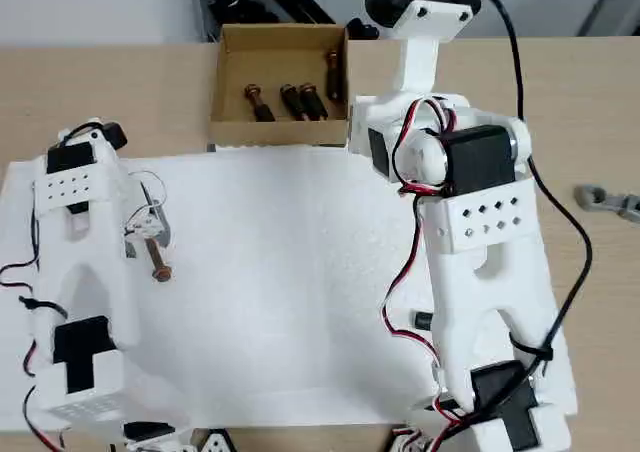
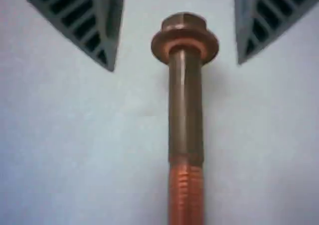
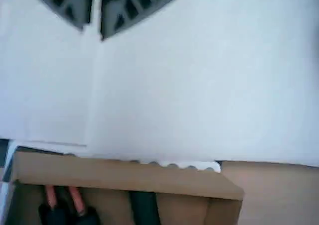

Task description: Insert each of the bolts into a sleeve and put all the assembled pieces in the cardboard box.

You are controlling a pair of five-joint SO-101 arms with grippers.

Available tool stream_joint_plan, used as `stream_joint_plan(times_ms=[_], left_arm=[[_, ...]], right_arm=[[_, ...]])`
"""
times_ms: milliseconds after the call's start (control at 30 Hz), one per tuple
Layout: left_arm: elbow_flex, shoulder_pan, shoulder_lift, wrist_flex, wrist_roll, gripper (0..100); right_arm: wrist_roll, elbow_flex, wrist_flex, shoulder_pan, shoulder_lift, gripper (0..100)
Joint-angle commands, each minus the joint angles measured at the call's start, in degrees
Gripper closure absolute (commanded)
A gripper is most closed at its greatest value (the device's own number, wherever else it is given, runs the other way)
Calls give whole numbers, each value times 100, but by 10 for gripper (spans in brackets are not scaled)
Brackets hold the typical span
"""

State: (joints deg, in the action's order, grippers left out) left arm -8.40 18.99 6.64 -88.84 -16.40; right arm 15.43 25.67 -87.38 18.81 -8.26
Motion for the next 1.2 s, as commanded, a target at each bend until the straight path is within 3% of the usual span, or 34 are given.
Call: stream_joint_plan(times_ms=[0, 433, 1167], left_arm=[[-48, 9, -26, 255, -26, 848], [-1103, 9, -26, 1125, -26, 848], [-1147, -26, 149, 1618, -220, 848]], right_arm=[[44, 229, -4, -57, -268, 991], [44, 229, -13, -57, -277, 991], [53, 229, -171, -57, -286, 991]])
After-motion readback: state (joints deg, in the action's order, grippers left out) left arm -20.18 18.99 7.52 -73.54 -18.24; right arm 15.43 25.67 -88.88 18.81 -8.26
